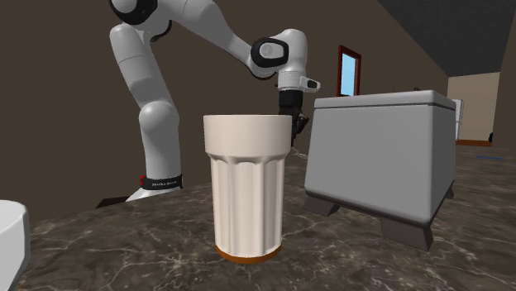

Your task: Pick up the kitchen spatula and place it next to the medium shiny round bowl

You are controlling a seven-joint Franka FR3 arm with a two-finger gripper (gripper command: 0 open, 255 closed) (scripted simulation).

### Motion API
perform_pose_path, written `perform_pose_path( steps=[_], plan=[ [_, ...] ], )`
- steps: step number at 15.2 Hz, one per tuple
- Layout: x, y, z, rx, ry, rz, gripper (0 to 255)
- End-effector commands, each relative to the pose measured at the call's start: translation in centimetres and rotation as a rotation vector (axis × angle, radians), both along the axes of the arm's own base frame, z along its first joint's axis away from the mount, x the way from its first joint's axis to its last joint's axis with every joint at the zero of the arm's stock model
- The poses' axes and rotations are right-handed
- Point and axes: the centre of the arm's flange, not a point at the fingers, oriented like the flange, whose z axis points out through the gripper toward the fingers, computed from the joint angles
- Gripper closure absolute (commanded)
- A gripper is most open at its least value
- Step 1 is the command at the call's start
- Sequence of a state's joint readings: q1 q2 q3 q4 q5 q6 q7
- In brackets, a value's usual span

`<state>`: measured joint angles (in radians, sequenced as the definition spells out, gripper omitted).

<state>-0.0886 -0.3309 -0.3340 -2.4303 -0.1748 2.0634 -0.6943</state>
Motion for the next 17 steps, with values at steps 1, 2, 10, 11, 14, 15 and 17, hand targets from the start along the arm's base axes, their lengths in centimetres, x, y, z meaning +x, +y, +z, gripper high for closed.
perform_pose_path(
  steps=[1,2,10,11,14,15,17],
  plan=[
    [-0.1,0.1,1.0,0.000,0.001,0.000,255],
    [-0.1,0.1,1.6,0.000,0.001,0.000,255],
    [-0.1,0.1,5.8,0.000,0.001,0.000,255],
    [-0.1,0.1,6.3,0.000,0.001,0.000,255],
    [-0.1,0.1,7.6,0.000,0.001,0.000,255],
    [-1.3,-0.4,7.6,0.000,0.001,0.000,255],
    [-3.8,-1.5,7.6,0.000,0.001,0.000,255]
  ],
)
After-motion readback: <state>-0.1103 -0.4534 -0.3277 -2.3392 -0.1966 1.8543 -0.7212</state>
